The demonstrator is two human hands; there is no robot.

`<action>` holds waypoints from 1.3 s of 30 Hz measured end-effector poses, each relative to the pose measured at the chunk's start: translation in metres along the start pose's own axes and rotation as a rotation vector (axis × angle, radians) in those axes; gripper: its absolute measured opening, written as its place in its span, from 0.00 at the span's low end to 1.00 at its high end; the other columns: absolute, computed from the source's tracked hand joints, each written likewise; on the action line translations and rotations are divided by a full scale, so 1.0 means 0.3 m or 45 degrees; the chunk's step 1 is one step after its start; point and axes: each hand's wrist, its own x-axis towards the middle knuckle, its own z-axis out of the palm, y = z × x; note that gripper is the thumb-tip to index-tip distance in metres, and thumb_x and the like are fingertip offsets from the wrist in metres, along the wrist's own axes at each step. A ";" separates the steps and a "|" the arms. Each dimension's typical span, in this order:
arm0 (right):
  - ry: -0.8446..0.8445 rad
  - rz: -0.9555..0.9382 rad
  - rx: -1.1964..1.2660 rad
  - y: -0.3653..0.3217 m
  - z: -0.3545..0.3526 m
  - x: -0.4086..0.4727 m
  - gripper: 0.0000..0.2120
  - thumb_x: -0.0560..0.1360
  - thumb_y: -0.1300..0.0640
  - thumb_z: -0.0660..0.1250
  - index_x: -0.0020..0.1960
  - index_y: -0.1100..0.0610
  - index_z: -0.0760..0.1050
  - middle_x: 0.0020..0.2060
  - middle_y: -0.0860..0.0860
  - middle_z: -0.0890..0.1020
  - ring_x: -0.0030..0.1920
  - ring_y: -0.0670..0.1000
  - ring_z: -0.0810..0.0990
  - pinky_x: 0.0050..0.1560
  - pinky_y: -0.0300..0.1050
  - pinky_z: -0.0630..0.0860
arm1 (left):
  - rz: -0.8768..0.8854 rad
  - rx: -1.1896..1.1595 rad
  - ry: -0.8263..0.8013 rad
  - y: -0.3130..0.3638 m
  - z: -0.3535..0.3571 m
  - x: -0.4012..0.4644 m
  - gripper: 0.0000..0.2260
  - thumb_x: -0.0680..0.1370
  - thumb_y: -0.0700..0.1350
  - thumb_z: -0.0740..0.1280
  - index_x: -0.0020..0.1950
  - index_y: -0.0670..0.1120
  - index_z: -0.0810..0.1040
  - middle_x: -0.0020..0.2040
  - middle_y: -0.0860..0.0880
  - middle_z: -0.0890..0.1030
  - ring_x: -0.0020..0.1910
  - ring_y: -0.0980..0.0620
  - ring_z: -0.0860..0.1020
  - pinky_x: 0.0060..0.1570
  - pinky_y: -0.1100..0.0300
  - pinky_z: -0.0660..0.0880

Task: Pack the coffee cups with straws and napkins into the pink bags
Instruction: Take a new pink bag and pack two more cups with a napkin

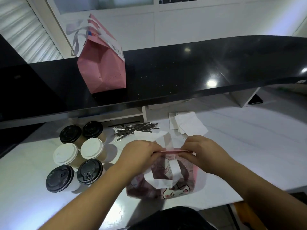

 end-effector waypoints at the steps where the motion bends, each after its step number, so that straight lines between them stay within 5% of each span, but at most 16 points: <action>1: -0.003 0.012 0.007 0.009 -0.008 -0.009 0.11 0.79 0.46 0.69 0.52 0.51 0.86 0.43 0.45 0.83 0.42 0.47 0.78 0.41 0.40 0.76 | -0.001 -0.010 -0.013 -0.005 -0.007 0.000 0.13 0.84 0.59 0.62 0.64 0.62 0.83 0.55 0.60 0.85 0.49 0.53 0.83 0.44 0.55 0.79; 11: -0.074 0.016 0.076 0.053 -0.022 -0.041 0.10 0.80 0.51 0.69 0.57 0.51 0.86 0.44 0.45 0.83 0.40 0.44 0.79 0.39 0.30 0.70 | -0.107 -0.086 -0.009 -0.146 -0.065 -0.120 0.09 0.80 0.56 0.71 0.59 0.60 0.86 0.47 0.57 0.84 0.49 0.54 0.81 0.43 0.57 0.75; 20: -0.062 0.013 0.073 0.072 -0.029 -0.046 0.09 0.79 0.52 0.71 0.56 0.50 0.87 0.43 0.43 0.83 0.40 0.42 0.79 0.39 0.30 0.71 | -0.186 -0.187 0.169 -0.210 -0.083 -0.222 0.08 0.75 0.46 0.79 0.53 0.56 0.90 0.43 0.59 0.86 0.41 0.54 0.83 0.38 0.56 0.79; 24: -0.084 0.050 -0.053 0.059 -0.029 -0.046 0.10 0.79 0.46 0.69 0.58 0.45 0.85 0.43 0.36 0.78 0.41 0.39 0.74 0.39 0.27 0.68 | -0.225 -0.177 0.206 -0.200 -0.061 -0.215 0.09 0.76 0.43 0.77 0.54 0.54 0.89 0.45 0.58 0.86 0.44 0.53 0.83 0.42 0.57 0.79; 28: -0.084 0.040 -0.290 -0.019 -0.011 -0.025 0.21 0.73 0.39 0.64 0.64 0.43 0.77 0.48 0.41 0.82 0.46 0.45 0.79 0.43 0.39 0.76 | -0.293 -0.221 0.213 -0.196 -0.046 -0.206 0.09 0.78 0.45 0.74 0.56 0.55 0.87 0.48 0.61 0.84 0.48 0.58 0.80 0.46 0.66 0.72; 36: -0.230 0.098 -0.378 -0.095 -0.040 0.037 0.12 0.79 0.52 0.59 0.53 0.49 0.81 0.45 0.44 0.79 0.47 0.48 0.78 0.38 0.41 0.65 | -0.398 -0.388 0.301 -0.181 -0.061 -0.164 0.05 0.80 0.50 0.72 0.56 0.58 0.85 0.52 0.65 0.81 0.54 0.63 0.77 0.55 0.63 0.73; 39: -0.250 0.179 -0.334 -0.125 -0.114 0.041 0.11 0.78 0.52 0.60 0.47 0.51 0.81 0.40 0.45 0.78 0.41 0.48 0.77 0.36 0.42 0.69 | -0.462 -0.468 0.414 -0.172 -0.083 -0.140 0.10 0.81 0.50 0.72 0.61 0.57 0.83 0.57 0.66 0.78 0.57 0.66 0.75 0.59 0.67 0.71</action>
